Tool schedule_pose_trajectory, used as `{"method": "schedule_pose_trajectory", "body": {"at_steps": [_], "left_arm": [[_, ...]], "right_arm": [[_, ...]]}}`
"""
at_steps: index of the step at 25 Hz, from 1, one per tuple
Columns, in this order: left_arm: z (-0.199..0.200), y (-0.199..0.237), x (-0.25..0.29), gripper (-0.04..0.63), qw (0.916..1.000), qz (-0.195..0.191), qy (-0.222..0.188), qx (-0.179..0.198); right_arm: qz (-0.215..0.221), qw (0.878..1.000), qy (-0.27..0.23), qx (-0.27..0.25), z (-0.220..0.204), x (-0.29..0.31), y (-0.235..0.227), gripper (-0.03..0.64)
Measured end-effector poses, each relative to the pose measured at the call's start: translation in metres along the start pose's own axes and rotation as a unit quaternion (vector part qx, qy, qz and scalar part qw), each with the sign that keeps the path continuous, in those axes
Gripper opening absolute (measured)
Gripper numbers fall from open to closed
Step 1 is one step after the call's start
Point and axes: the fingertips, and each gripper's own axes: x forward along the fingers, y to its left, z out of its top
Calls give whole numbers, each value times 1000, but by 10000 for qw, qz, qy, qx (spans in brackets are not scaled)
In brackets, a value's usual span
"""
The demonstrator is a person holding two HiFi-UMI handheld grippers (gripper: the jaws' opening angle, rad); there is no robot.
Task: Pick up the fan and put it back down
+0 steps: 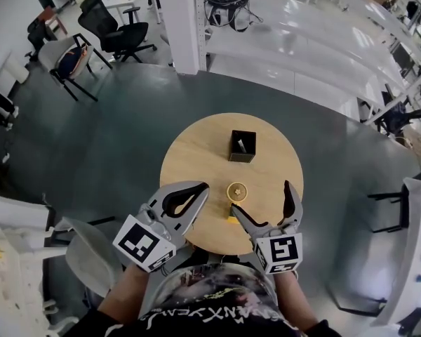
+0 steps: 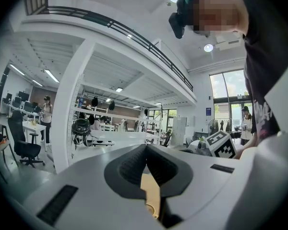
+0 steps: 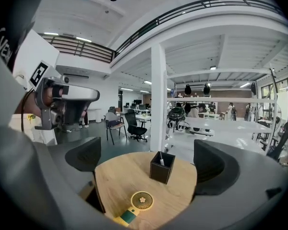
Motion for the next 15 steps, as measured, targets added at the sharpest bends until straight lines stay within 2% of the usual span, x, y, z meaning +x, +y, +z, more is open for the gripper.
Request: {"method": "schedule_pose_trajectory", "body": {"at_steps": [15], "left_arm": [[-4,1,-3,17,10000,-18,44,-24]], "right_arm": [[-259,9936,1015,429,-110,42,-6,584]]}}
